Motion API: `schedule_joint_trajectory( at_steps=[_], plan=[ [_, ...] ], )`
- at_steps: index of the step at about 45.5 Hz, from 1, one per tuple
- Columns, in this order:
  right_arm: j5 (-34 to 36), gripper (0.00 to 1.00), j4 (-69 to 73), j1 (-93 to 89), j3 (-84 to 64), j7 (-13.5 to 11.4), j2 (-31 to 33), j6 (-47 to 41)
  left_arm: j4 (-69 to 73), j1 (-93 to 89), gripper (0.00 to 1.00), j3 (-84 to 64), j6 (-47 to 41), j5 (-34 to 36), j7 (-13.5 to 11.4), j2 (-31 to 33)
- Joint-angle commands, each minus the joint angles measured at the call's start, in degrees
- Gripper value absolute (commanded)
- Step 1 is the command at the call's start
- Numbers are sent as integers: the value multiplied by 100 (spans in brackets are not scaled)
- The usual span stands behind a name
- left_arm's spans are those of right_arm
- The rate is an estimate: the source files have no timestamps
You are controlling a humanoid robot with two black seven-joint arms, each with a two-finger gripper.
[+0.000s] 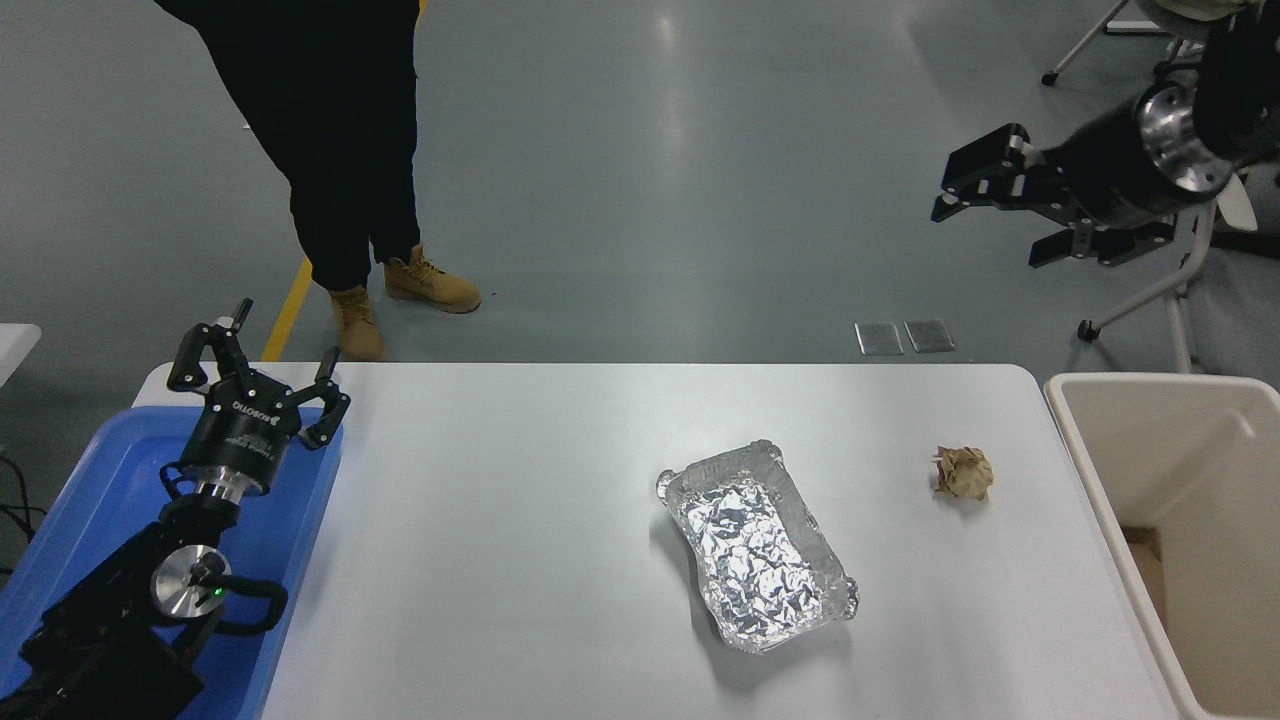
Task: Pick up foil plate and place in dustbin
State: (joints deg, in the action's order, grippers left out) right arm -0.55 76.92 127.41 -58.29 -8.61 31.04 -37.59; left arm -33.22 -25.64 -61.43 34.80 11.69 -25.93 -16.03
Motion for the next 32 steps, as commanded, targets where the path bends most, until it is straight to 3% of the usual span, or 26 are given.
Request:
schedule_joint_trajectory(
  at_steps=[1, 24, 32],
  plan=[
    [19, 100, 596, 328, -51, 0, -256, -390, 0, 6, 98, -1, 0, -1, 0, -6],
    [99, 100, 526, 188, -59, 0, -502, -363, 0, -2, 98, -1, 0, 8, 0, 3],
    [99, 100, 447, 56, -226, 0, -915, -381, 0, 6, 98, -1, 0, -1, 0, -6]
  ],
)
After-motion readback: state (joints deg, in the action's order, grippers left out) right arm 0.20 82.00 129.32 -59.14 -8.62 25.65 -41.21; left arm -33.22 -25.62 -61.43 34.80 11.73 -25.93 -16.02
